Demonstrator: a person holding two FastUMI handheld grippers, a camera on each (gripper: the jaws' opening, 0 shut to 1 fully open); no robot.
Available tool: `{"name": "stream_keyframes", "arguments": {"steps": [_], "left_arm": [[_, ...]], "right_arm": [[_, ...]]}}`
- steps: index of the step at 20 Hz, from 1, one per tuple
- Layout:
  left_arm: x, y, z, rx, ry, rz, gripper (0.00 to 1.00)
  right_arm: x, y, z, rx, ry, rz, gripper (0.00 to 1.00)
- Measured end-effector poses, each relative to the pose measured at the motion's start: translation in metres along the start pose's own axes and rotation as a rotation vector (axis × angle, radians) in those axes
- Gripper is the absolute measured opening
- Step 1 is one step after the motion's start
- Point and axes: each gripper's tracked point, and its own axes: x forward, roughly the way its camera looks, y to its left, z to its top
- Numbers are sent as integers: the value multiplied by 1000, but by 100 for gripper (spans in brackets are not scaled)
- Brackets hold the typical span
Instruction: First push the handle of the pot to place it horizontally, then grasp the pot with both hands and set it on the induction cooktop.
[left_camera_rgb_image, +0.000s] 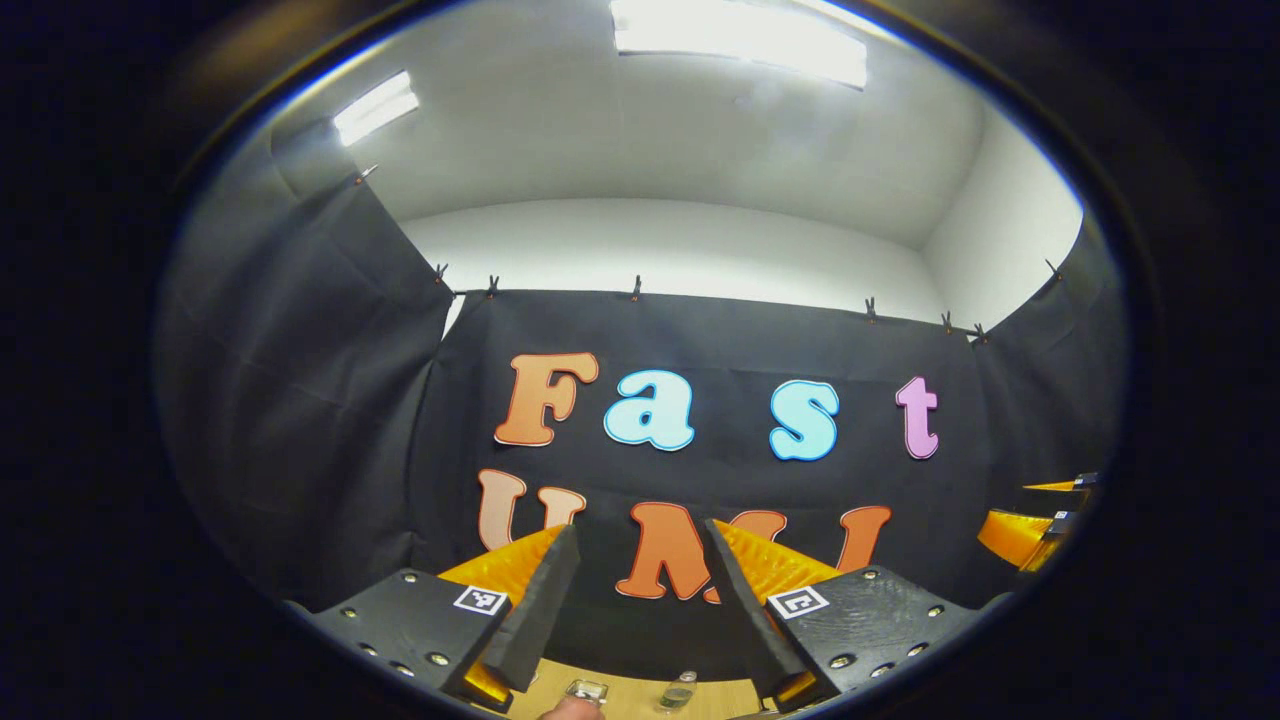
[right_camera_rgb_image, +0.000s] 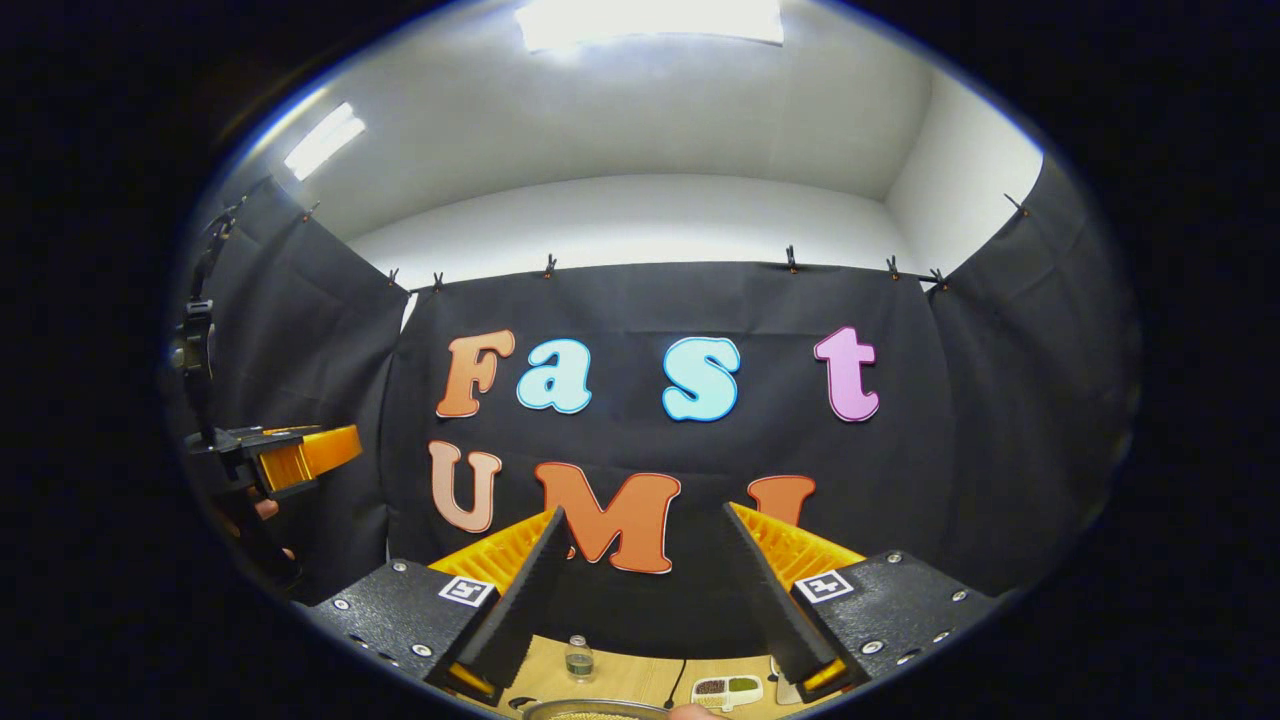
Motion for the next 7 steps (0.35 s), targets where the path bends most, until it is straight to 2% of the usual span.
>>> {"name": "stream_keyframes", "arguments": {"steps": [2, 7], "left_arm": [[1, 0, -3, -1, 1, -7, 78], [2, -8, -10, -18, 12, -26, 78]], "right_arm": [[0, 5, 2, 8, 1, 15, 97], [-2, 12, 6, 0, -13, 24, 95]]}}
